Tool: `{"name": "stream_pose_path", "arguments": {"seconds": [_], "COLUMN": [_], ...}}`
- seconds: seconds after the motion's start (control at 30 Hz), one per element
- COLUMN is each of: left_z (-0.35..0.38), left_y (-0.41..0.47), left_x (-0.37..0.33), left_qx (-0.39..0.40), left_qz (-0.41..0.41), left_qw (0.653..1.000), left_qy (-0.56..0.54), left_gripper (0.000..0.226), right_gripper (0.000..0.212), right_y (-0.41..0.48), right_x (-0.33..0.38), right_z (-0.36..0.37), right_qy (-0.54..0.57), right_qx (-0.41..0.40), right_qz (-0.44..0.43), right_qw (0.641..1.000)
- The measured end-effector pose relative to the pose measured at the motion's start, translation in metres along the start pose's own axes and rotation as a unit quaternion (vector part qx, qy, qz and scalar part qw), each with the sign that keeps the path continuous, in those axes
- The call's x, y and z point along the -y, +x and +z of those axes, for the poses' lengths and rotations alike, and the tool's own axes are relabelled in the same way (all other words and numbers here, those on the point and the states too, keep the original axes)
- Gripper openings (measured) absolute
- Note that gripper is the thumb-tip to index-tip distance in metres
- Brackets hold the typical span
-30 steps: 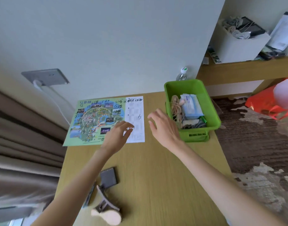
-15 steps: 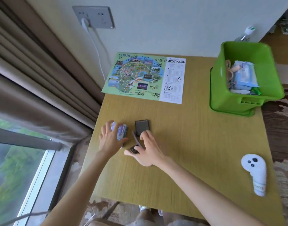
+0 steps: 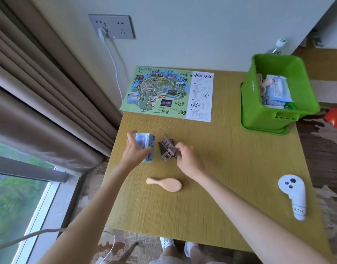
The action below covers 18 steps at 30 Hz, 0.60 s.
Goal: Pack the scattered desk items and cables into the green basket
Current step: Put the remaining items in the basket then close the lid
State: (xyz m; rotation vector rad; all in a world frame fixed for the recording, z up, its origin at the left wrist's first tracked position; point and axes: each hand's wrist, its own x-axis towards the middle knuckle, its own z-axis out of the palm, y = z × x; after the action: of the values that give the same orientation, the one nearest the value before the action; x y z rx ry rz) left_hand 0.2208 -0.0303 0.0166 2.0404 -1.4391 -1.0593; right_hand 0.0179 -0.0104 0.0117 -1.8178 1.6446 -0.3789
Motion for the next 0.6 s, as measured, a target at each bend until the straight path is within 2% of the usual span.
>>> {"name": "stream_pose_path", "arguments": {"seconds": [0.1,0.33,0.5,0.6], "left_z": [0.002,0.041,0.089,0.118], "left_y": [0.014,0.039,0.053,0.064], "left_x": [-0.049,-0.204,-0.298,-0.339], "left_qx": [0.009,0.083,0.127,0.157], "left_qz": [0.019,0.157,0.198,0.243], "left_qw": [0.998,0.976,0.962,0.949], "left_qy": [-0.058,-0.125,-0.142,-0.127], "left_gripper": [0.076,0.064,0.061,0.064], "right_gripper": [0.02,0.014,0.022,0.022], "right_y": [0.015,0.045,0.047,0.049], "right_x": [-0.004,-0.055,-0.114,-0.148], "right_z": [-0.052,-0.198,-0.287,-0.323], "right_qy": [0.034,0.081,0.007,-0.061], "right_qx": [-0.071,-0.221,-0.319,-0.318], "right_qz": [0.014,0.064,0.108,0.122], "right_qw": [0.997,0.97,0.941,0.938]}}
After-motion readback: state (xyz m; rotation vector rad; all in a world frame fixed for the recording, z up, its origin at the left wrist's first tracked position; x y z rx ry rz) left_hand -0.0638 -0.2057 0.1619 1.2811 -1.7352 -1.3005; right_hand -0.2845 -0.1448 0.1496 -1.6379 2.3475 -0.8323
